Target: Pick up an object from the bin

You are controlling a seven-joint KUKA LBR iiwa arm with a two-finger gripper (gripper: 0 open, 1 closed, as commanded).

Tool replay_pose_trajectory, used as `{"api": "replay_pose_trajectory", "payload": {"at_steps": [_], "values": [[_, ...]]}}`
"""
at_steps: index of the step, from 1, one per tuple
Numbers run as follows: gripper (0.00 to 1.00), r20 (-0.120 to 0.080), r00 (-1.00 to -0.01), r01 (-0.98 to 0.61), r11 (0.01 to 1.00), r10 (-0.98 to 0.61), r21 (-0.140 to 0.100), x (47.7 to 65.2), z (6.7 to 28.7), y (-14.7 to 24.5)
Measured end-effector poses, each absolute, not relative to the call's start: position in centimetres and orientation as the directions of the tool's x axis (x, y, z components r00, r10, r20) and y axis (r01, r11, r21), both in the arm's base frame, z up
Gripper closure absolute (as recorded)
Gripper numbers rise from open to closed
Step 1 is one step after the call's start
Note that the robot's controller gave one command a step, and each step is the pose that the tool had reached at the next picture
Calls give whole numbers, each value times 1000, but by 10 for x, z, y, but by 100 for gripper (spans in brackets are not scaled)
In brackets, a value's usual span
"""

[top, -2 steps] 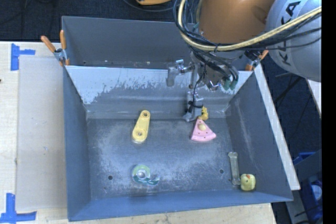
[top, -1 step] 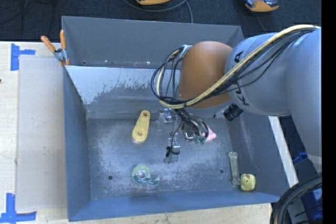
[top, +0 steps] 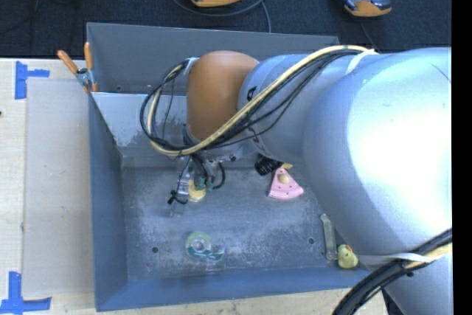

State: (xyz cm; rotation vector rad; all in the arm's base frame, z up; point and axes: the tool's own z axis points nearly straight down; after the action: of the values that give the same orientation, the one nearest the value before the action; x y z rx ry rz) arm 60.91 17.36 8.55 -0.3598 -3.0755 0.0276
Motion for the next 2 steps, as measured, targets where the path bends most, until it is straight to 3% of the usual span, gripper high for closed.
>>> {"api": "replay_pose_trajectory", "payload": {"at_steps": [1,2], "values": [[0,38,-852,521,852,523,-41,610,83,137],[100,37,-854,518,855,519,-41,610,83,137]]}}
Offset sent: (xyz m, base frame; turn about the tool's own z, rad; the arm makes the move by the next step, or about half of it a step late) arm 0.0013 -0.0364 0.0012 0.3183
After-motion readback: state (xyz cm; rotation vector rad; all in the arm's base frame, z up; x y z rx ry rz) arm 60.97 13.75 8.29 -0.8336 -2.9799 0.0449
